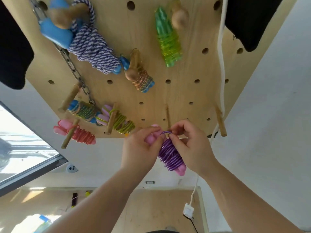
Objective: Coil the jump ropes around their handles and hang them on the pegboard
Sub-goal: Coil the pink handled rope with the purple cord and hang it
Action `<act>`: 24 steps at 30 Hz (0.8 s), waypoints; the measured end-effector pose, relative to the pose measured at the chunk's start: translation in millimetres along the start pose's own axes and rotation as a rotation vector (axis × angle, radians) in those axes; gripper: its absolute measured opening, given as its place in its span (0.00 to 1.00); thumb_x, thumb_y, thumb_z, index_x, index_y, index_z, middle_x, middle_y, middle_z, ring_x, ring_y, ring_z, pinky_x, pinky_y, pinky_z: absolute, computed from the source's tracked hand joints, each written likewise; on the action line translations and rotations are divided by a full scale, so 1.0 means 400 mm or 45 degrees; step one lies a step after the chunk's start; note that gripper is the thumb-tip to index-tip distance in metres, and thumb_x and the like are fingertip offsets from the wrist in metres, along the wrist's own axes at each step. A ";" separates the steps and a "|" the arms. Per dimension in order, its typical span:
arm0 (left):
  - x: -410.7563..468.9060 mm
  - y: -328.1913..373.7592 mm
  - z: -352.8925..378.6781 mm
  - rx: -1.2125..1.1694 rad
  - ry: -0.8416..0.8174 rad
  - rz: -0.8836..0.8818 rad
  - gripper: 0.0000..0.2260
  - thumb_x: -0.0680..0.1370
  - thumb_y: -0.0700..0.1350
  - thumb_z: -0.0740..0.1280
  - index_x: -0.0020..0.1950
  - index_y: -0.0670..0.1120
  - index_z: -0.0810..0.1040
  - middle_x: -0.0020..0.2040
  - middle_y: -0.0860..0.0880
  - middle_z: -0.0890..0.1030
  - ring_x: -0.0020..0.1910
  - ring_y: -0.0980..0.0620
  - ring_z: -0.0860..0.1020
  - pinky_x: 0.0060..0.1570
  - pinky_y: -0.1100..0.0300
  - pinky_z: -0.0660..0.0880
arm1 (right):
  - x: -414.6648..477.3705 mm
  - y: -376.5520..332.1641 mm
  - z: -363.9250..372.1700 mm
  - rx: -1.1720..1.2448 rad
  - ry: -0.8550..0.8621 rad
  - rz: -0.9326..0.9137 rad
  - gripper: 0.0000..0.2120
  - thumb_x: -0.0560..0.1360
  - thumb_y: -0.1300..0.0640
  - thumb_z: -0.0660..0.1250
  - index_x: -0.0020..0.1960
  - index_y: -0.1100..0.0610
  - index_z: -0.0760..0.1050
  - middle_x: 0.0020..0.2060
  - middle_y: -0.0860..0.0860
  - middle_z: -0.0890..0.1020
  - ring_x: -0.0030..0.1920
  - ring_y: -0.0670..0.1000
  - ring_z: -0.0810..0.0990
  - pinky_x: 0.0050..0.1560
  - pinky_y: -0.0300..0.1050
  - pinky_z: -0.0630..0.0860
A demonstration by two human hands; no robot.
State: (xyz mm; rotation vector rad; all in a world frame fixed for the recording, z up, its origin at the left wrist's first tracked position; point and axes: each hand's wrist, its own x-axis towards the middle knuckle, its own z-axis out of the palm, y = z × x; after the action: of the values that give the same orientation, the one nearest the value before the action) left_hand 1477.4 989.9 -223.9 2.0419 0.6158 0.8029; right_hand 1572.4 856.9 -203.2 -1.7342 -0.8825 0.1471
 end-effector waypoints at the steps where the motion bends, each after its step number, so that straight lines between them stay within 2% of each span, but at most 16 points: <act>1: -0.003 0.000 0.013 0.034 0.057 0.025 0.10 0.73 0.53 0.72 0.53 0.57 0.86 0.49 0.55 0.83 0.48 0.62 0.79 0.48 0.70 0.73 | 0.008 0.007 -0.010 -0.017 -0.002 -0.014 0.11 0.77 0.65 0.70 0.46 0.49 0.76 0.41 0.41 0.80 0.42 0.46 0.81 0.40 0.33 0.76; 4: -0.008 0.007 0.040 0.101 0.180 0.065 0.11 0.73 0.52 0.73 0.54 0.53 0.86 0.48 0.54 0.83 0.47 0.61 0.79 0.48 0.76 0.70 | 0.027 0.026 -0.028 -0.005 -0.007 -0.024 0.09 0.78 0.64 0.70 0.45 0.50 0.76 0.40 0.42 0.81 0.37 0.44 0.81 0.37 0.35 0.76; 7: 0.001 0.012 0.044 0.102 0.202 0.118 0.10 0.73 0.51 0.74 0.53 0.52 0.86 0.49 0.53 0.84 0.49 0.61 0.79 0.50 0.75 0.71 | 0.055 0.042 -0.034 0.023 -0.006 -0.054 0.11 0.77 0.63 0.71 0.44 0.48 0.76 0.40 0.42 0.81 0.40 0.47 0.82 0.42 0.37 0.77; 10: 0.013 0.010 0.032 0.039 0.088 0.105 0.13 0.73 0.54 0.72 0.57 0.56 0.84 0.51 0.54 0.83 0.53 0.60 0.80 0.52 0.68 0.75 | 0.088 0.055 -0.025 0.074 0.043 -0.011 0.12 0.75 0.64 0.73 0.43 0.48 0.77 0.39 0.42 0.81 0.41 0.44 0.80 0.43 0.32 0.74; 13: 0.031 0.012 0.018 -0.067 -0.074 -0.003 0.18 0.72 0.47 0.72 0.60 0.59 0.81 0.54 0.53 0.81 0.53 0.56 0.80 0.51 0.63 0.78 | 0.121 0.067 -0.012 0.234 0.076 0.127 0.09 0.75 0.65 0.73 0.43 0.52 0.79 0.36 0.43 0.81 0.38 0.41 0.79 0.41 0.33 0.74; 16: 0.068 0.020 0.004 -0.270 -0.179 -0.191 0.21 0.74 0.38 0.73 0.61 0.59 0.80 0.59 0.55 0.81 0.55 0.62 0.79 0.52 0.66 0.77 | 0.156 0.077 -0.001 0.375 0.114 0.286 0.07 0.75 0.62 0.74 0.44 0.51 0.80 0.37 0.45 0.82 0.38 0.42 0.80 0.40 0.34 0.76; 19: 0.108 0.013 0.006 -0.126 -0.132 -0.192 0.22 0.73 0.37 0.76 0.62 0.58 0.80 0.57 0.60 0.81 0.54 0.63 0.80 0.55 0.63 0.77 | 0.192 0.083 0.012 0.361 0.210 0.366 0.06 0.75 0.59 0.75 0.43 0.49 0.81 0.38 0.46 0.84 0.39 0.43 0.83 0.38 0.34 0.77; 21: 0.122 0.010 0.020 0.005 -0.108 -0.094 0.23 0.71 0.38 0.77 0.64 0.54 0.81 0.57 0.57 0.82 0.55 0.63 0.79 0.55 0.66 0.76 | 0.209 0.078 0.022 0.334 0.281 0.385 0.05 0.74 0.57 0.76 0.42 0.51 0.81 0.37 0.46 0.84 0.36 0.40 0.82 0.35 0.32 0.75; 24: 0.124 0.005 0.042 0.133 -0.025 0.039 0.23 0.71 0.39 0.78 0.64 0.51 0.82 0.56 0.54 0.81 0.53 0.57 0.79 0.55 0.64 0.76 | 0.209 0.072 0.037 0.311 0.348 0.363 0.05 0.75 0.57 0.75 0.41 0.53 0.81 0.35 0.46 0.83 0.35 0.43 0.82 0.36 0.36 0.77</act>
State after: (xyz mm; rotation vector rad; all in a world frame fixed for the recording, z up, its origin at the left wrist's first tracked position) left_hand 1523.3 1013.1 -214.2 2.1560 0.6281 0.7821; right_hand 1638.1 917.6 -206.4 -1.5955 -0.3978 0.1930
